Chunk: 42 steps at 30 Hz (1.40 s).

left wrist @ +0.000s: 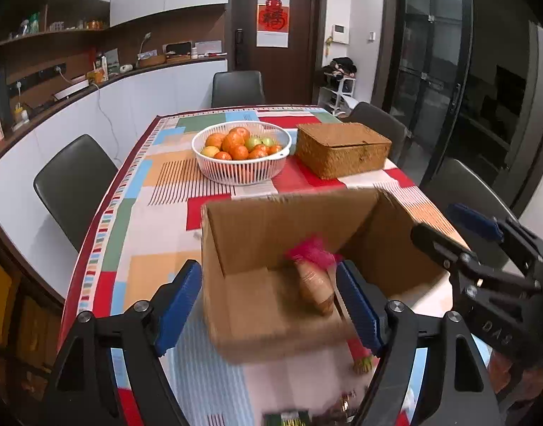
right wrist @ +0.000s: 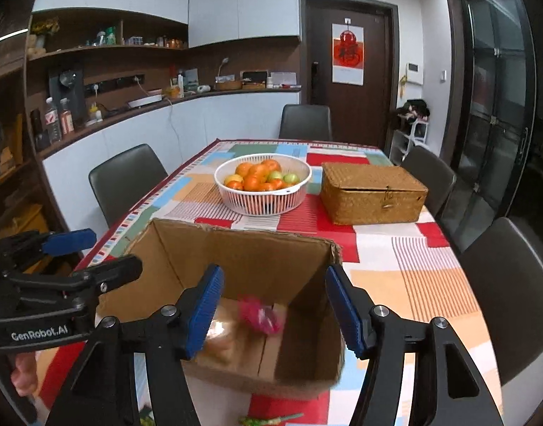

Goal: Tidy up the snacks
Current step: 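Carry both packets over the cardboard box and open both tools to drop them, then grasp the green lollipop with the left tool while the right tool grasps the pink-white candy stick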

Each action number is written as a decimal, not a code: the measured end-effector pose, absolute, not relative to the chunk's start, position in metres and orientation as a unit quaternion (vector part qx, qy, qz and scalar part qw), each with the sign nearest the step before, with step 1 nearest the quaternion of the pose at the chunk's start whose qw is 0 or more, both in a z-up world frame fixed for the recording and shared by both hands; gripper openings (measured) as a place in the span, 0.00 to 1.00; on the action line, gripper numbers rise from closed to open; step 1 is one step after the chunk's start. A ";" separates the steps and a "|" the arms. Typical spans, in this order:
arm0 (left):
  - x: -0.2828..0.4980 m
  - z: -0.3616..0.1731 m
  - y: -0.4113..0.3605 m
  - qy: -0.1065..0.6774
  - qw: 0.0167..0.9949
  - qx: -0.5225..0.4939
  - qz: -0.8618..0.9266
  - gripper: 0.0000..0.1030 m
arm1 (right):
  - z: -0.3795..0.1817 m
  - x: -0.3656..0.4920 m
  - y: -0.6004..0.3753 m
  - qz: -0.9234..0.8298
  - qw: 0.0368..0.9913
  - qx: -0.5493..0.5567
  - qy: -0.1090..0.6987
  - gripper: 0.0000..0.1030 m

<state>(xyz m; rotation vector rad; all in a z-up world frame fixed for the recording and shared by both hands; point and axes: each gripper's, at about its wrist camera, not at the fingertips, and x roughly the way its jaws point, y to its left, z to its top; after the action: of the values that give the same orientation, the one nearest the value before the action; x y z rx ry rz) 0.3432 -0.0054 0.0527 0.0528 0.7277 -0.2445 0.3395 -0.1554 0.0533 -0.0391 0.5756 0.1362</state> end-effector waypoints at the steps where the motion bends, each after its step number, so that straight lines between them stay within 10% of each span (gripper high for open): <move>1: 0.336 0.053 -0.004 0.354 0.927 0.025 -0.122 0.76 | 0.055 0.332 -0.155 0.068 0.957 -0.020 0.280 0.59; 42: 0.162 -0.046 0.054 0.427 0.901 0.028 -0.066 0.77 | -0.045 0.189 -0.115 0.105 0.895 0.002 0.433 0.61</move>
<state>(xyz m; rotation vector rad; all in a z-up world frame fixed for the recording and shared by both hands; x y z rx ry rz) 0.1623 0.0541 -0.0462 0.0589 0.8840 -0.1373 0.1895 -0.1147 -0.0453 0.0033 0.8976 0.2175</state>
